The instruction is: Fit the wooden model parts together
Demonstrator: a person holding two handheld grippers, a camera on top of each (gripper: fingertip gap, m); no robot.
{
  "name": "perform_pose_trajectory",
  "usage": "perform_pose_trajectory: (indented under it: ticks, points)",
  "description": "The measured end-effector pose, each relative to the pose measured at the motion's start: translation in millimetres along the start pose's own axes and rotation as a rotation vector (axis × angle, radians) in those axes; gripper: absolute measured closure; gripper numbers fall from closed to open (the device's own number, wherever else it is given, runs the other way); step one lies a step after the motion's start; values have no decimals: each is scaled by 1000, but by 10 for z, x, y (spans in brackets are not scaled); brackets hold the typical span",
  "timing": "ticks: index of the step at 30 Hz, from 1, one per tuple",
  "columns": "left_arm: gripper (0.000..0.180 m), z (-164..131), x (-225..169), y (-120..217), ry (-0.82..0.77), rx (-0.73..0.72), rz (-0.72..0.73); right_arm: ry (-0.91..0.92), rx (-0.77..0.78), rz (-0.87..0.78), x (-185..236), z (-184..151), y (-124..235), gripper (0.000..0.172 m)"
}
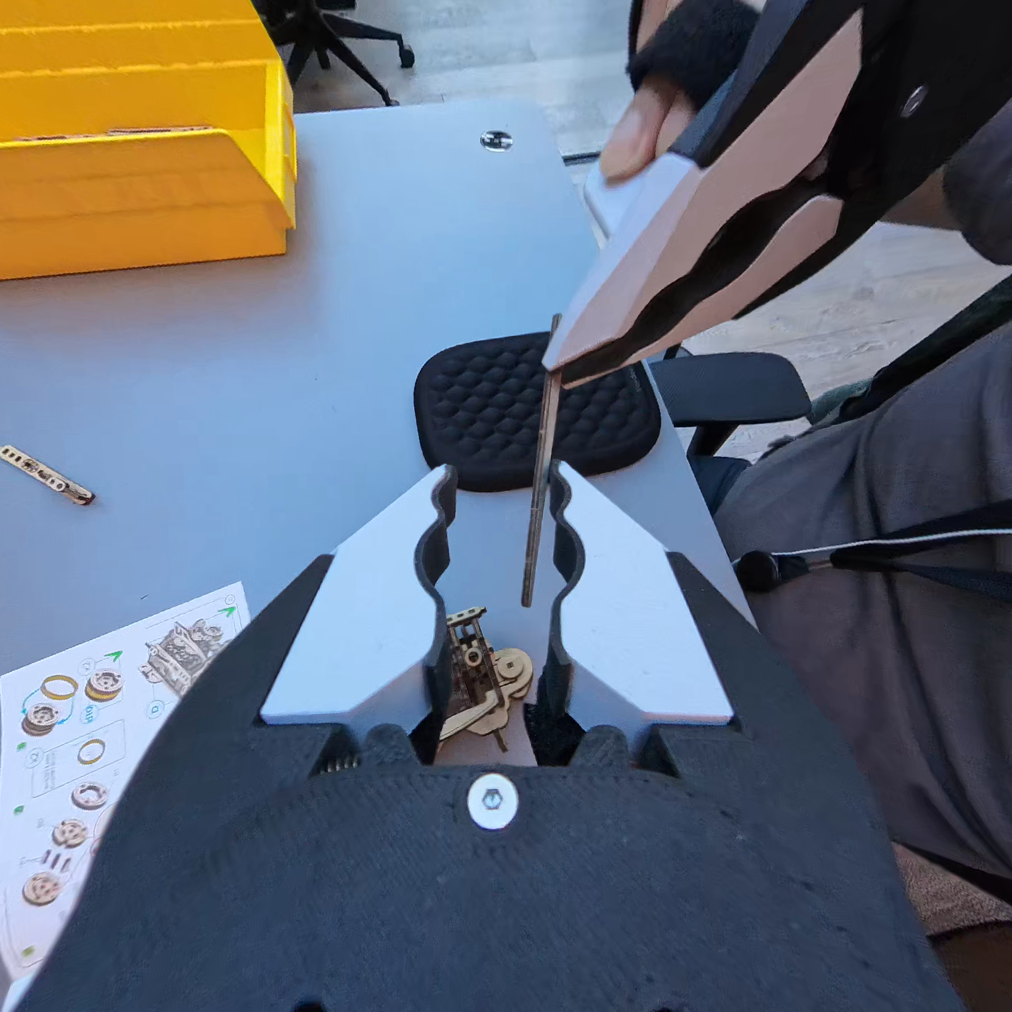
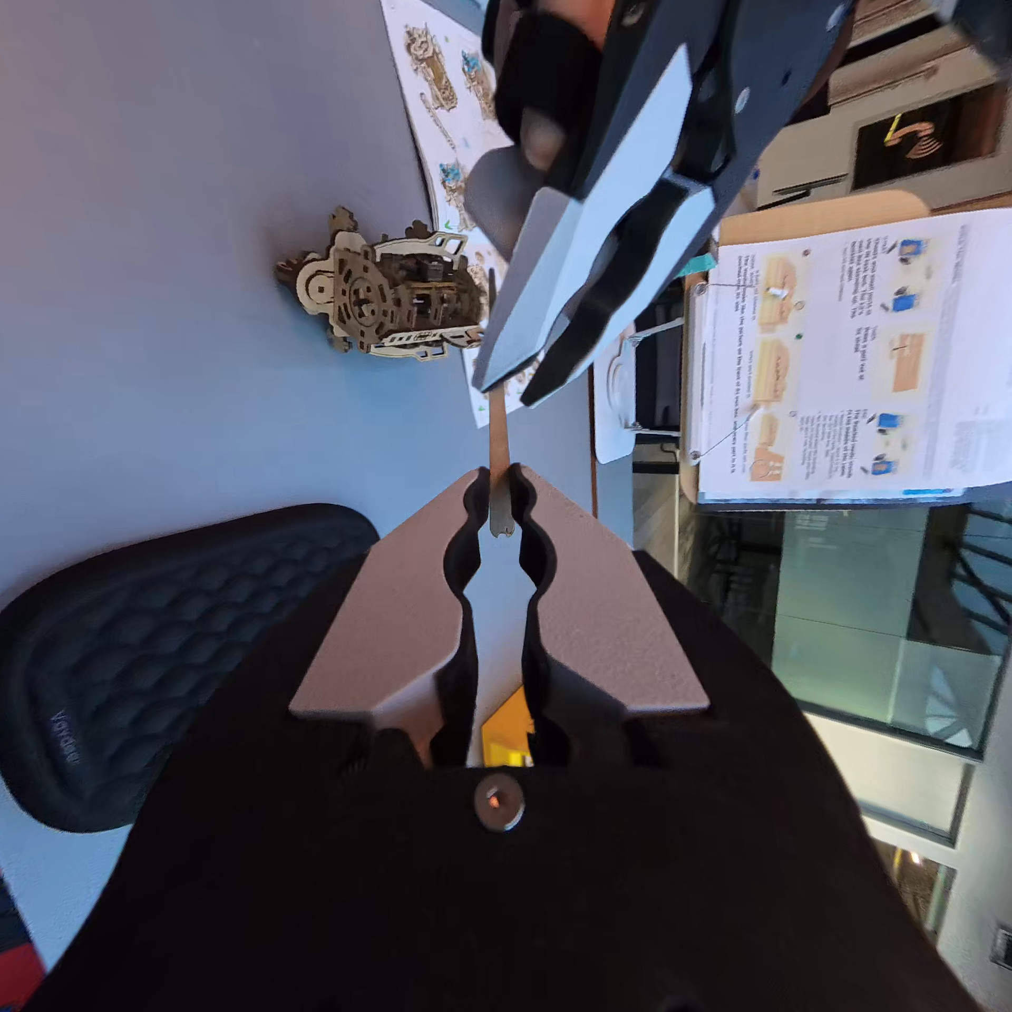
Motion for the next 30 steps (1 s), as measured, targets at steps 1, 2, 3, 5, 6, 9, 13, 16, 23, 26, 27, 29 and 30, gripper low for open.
perform_pose_trajectory:
  ticks: [1,2,3,5,6,9,13,16,23,26,27,29,30]
  points:
    - [151,-13,-10,-9,-7,17,-3,17,-8,-18,-19,7,12,166]
    - [156,-30,-24,-13,-14,27,-12,24,-19,-16,-29,11,16,166]
    - [166,-46,-40,-13,-23,26,-26,28,-24,-23,-44,5,14,166]
    - [179,-71,-60,-8,-30,3,-55,39,-48,-24,-54,-7,2,166]
    - [180,-87,-56,-4,-25,-5,-59,45,-50,-23,-59,-21,-12,166]
    - [167,-135,-29,47,-3,-33,-52,65,-62,-27,-77,-64,-53,166]
    - [180,-171,26,139,35,-106,-69,59,-107,-21,-111,-85,-95,166]
    - [180,-215,71,132,51,-108,-71,62,-132,-21,-139,-88,-140,166]
    - [180,-217,107,351,56,-381,-78,-528,-649,-103,-549,-350,-119,131]
    - [180,-179,85,471,59,-510,-79,-892,-1053,-61,-703,-514,-204,117]
    - [180,-166,79,497,58,-538,-68,-933,-1115,-7,-706,-505,-310,116]
    - [180,-163,68,513,48,-528,-42,-942,-1169,110,-688,-392,-528,116]
    - [180,-175,70,511,46,-501,-22,-931,-1195,178,-679,-314,-606,119]
Point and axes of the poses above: each gripper's, where its closed fingertips meet, y back along the fingers, z out of its top, x = y × z across the jaws, the point moved 8 cm from there along y, back along the fingers, and after that the axes turned 11 degrees about y, right-handed, at the moved point
